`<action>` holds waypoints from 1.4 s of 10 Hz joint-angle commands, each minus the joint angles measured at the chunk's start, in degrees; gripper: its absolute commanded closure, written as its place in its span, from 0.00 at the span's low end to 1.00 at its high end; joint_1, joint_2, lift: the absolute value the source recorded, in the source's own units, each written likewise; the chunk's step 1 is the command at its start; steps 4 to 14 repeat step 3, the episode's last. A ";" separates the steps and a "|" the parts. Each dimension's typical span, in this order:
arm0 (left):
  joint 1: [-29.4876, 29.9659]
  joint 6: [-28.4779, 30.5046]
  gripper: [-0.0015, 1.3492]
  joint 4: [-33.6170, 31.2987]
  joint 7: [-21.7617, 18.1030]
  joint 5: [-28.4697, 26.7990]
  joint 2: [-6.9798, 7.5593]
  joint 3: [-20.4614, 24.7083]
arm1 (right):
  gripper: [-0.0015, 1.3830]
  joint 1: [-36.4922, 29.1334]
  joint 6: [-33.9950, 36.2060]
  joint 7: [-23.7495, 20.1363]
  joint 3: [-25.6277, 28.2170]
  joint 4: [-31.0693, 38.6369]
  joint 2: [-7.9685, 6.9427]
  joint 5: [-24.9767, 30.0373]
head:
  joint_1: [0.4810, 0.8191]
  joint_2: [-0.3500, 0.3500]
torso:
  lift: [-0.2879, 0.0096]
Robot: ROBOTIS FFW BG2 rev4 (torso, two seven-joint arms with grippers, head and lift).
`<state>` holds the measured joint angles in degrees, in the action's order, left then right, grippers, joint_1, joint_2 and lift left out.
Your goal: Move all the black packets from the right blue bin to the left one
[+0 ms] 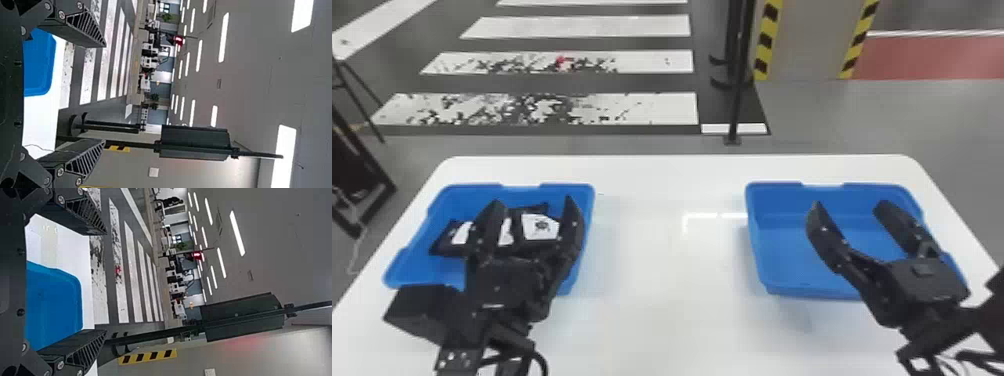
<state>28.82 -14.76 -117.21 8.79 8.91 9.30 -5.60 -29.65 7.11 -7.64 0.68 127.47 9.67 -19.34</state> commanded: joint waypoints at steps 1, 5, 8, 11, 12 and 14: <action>0.00 -0.01 0.15 0.00 0.00 0.00 -0.07 0.00 | 0.11 -0.02 -0.08 0.00 0.00 0.00 0.00 -0.09 | 0.63 0.55 | 0.40; 0.00 -0.15 0.15 0.00 0.00 -0.11 -0.07 0.11 | 0.11 -0.16 -0.08 0.08 0.12 0.00 0.00 -0.09 | 0.63 0.55 | 0.40; 0.00 -0.15 0.15 0.00 0.00 -0.11 -0.07 0.11 | 0.11 -0.16 -0.08 0.08 0.12 0.00 0.00 -0.09 | 0.63 0.55 | 0.40; 0.00 -0.15 0.15 0.00 0.00 -0.11 -0.07 0.11 | 0.11 -0.16 -0.08 0.08 0.12 0.00 0.00 -0.09 | 0.63 0.55 | 0.40; 0.00 -0.15 0.15 0.00 0.00 -0.11 -0.07 0.11 | 0.11 -0.16 -0.08 0.08 0.12 0.00 0.00 -0.09 | 0.63 0.55 | 0.40; 0.00 -0.15 0.15 0.00 0.00 -0.11 -0.07 0.11 | 0.11 -0.16 -0.08 0.08 0.12 0.00 0.00 -0.09 | 0.63 0.55 | 0.40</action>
